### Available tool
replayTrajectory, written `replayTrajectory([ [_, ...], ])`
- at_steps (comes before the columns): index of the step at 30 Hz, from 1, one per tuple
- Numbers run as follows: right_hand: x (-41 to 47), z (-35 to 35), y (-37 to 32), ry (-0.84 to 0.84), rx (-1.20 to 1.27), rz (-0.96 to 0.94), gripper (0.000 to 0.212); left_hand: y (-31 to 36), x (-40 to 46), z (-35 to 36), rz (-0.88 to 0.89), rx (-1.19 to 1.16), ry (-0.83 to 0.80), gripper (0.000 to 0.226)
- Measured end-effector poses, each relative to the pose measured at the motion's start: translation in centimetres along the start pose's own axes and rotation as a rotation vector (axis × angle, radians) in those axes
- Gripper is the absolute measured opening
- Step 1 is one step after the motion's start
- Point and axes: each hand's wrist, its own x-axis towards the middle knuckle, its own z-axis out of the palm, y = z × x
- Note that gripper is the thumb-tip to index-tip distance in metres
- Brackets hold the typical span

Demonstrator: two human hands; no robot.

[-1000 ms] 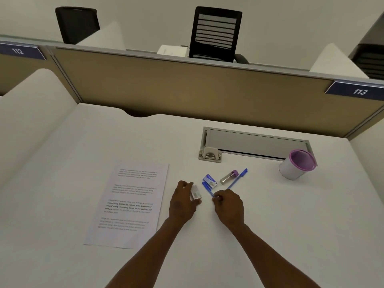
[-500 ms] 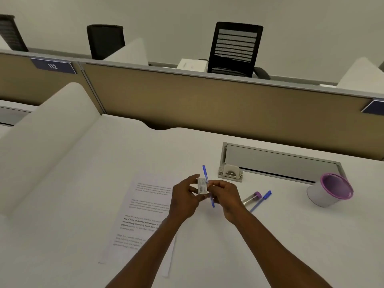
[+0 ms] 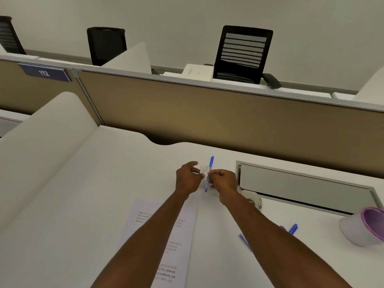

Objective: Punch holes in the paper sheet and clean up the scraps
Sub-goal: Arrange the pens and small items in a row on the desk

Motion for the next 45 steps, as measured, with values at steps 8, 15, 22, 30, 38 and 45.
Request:
replayTrajectory([
  [8, 4.9, -0.3, -0.3, 0.152, -0.453, -0.047, 0.029, -0.9, 3.6, 4.0, 0.019, 0.151, 0.011, 0.033],
  [15, 7.0, -1.4, -1.5, 0.217, -0.554, -0.066, 0.03, 0.3, 4.7, 6.4, 0.086, 0.158, -0.027, 0.033],
  [22, 7.0, -2.5, -0.6, 0.184, -0.612, -0.147, 0.028, 0.3, 4.4, 7.3, 0.108, 0.169, -0.036, 0.033],
  [30, 5.2, -4.7, -1.2, 0.26, -0.396, -0.275, 0.013, -0.1, 4.3, 6.8, 0.099, 0.173, 0.026, 0.041],
  [38, -3.8, -13.9, 1.8, 0.295, -0.151, -0.351, 0.008, -1.2, -4.0, 6.8, 0.25, -0.081, 0.173, 0.024],
  [45, -11.6, -18.8, 9.6, 0.432, -0.399, -0.254, 0.007, -3.1, -14.9, 9.7, 0.223, -0.045, -0.023, 0.028],
])
